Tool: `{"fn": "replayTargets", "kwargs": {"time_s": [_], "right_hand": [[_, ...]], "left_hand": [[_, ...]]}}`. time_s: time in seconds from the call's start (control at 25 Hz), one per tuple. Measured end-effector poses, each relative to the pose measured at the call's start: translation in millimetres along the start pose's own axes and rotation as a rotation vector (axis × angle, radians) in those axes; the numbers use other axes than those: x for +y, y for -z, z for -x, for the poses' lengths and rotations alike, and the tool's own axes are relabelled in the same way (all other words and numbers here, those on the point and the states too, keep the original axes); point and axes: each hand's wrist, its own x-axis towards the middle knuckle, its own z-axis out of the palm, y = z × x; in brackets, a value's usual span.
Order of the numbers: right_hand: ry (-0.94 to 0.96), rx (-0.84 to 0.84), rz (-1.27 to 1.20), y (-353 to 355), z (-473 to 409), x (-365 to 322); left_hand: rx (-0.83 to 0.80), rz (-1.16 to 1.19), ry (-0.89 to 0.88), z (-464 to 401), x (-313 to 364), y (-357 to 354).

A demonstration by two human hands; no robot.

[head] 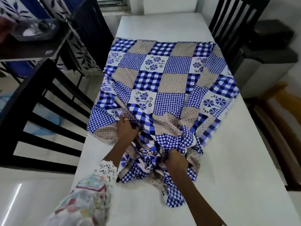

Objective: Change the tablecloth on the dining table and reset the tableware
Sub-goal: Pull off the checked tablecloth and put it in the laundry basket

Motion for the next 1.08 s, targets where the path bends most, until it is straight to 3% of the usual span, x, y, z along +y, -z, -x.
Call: {"fn": "replayTargets", "kwargs": {"time_s": [0.08,0.2,0.28,0.36,0.44,0.52,0.6,0.64,0.68,0.76,0.8,0.92,1.0,1.08], "right_hand": [[-0.018,-0.002,-0.025,-4,-2,1],[-0.020,0.013,-0.065,-6,-7,6],[-0.013,0.007,-0.106,-5,-9,6],[-0.044,-0.020,-0.195,-2,-7,8],[-0.010,-0.127,-0.405,-1,-5,15],[0.018,-0.419,-0.699,18,-12,33],[0.031,-0.660,-0.742,55,-28,56],[0.027,-0.657,-0.735,75,-39,63],[-0.033,-0.484,-0.760,91,-56,66],[-0.162,0.038,-0.763,110,-91,66],[-0.191,0.177,-0.650,109,-98,60],[0.061,-0.045,-0.295,82,-130,41],[0.142,-0.122,-0.443,96,-107,24],[0.170,-0.053,-0.633,113,-79,12]], "left_hand": [[-0.120,-0.066,0.040,2,-10,-20],[-0.013,0.016,-0.060,21,11,-21],[0.045,0.283,-0.254,44,46,-4],[-0.158,0.562,-0.371,69,69,8],[-0.400,0.371,-0.421,80,71,0],[-0.414,0.012,-0.378,78,49,-25],[-0.349,-0.088,-0.342,74,34,-46],[-0.278,-0.096,-0.350,75,34,-51],[-0.216,-0.119,-0.356,74,36,-57],[-0.143,-0.171,-0.348,79,41,-67],[-0.127,-0.176,-0.332,83,45,-68],[-0.112,-0.151,-0.288,84,45,-75],[-0.098,-0.039,-0.273,77,41,-75],[-0.088,0.075,-0.292,79,39,-74]]}}
